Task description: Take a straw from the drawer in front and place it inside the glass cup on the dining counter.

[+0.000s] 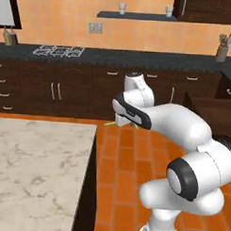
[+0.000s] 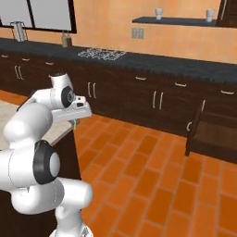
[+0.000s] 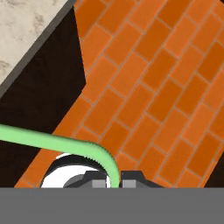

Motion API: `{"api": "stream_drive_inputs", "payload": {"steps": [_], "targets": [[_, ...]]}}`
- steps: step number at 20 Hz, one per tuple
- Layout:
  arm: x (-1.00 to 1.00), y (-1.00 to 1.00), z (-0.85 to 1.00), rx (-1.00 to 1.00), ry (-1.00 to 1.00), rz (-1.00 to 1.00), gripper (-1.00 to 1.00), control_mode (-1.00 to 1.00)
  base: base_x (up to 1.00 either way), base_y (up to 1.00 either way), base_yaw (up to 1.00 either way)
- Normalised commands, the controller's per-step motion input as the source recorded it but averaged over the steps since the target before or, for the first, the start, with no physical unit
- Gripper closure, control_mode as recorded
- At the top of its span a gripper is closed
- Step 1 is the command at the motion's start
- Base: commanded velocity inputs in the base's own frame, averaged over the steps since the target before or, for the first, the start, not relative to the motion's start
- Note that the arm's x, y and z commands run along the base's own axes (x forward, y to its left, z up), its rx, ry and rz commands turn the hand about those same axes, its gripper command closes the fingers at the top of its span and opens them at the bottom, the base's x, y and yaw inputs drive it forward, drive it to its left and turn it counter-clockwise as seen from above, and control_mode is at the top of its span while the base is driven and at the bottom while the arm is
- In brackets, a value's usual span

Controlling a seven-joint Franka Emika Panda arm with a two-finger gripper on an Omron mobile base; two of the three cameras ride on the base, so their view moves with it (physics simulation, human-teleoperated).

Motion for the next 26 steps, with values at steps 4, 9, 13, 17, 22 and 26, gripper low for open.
{"api": "stream_drive_inputs", "payload": {"steps": [4, 9, 13, 17, 22, 26], "targets": [[0.00, 0.00, 0.00, 0.00, 0.00, 0.00, 1.00, 1.00, -1.00, 0.00, -0.27], [0.00, 0.00, 0.00, 0.00, 0.00, 0.00, 1.00, 1.00, -1.00, 0.00, -0.27], [0.00, 0.00, 0.00, 0.00, 0.00, 0.00, 1.00, 1.00, -1.00, 0.00, -0.26], [0.00, 0.00, 0.00, 0.00, 0.00, 0.00, 1.00, 1.00, -1.00, 0.00, -0.26], [0.00, 0.00, 0.00, 0.00, 0.00, 0.00, 1.00, 1.00, -1.00, 0.00, -0.24], [0.00, 0.00, 0.00, 0.00, 0.00, 0.00, 1.00, 1.00, -1.00, 0.00, -0.17]]}}
